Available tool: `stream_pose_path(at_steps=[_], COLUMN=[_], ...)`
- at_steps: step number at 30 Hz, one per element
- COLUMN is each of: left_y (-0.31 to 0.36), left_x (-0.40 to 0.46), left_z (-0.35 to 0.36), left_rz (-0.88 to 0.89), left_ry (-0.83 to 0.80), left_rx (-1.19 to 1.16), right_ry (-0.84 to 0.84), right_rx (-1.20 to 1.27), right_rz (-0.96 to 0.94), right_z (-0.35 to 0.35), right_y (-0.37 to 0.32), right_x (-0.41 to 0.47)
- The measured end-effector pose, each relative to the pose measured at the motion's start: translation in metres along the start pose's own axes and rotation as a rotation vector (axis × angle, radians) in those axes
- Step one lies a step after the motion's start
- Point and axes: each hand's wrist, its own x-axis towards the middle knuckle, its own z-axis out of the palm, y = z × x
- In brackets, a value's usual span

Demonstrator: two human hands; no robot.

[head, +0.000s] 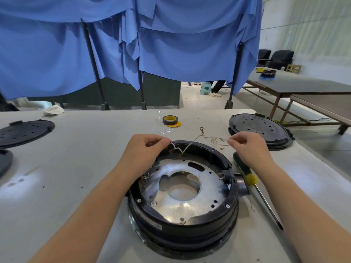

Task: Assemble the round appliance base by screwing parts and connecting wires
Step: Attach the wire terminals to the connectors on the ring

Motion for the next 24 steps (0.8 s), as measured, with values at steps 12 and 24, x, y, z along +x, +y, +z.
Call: stream_pose_path(at_steps=[12, 24], left_y=[0.018, 0.039], left_x=[0.009, 0.049], left_z=[-0.012, 0.055], left_rz=[-0.001, 0.161], left_ry=[0.096, -0.068], left_rx=[-0.219, 0.13], right_ry=[0.14, 0.144], right_rx=[0.284, 0.079], right_rz=[-0.077, 0.005], right_z=[-0.049, -0.085], right_y=[-0.052, -0.078], right_x=[-0.004, -0.015])
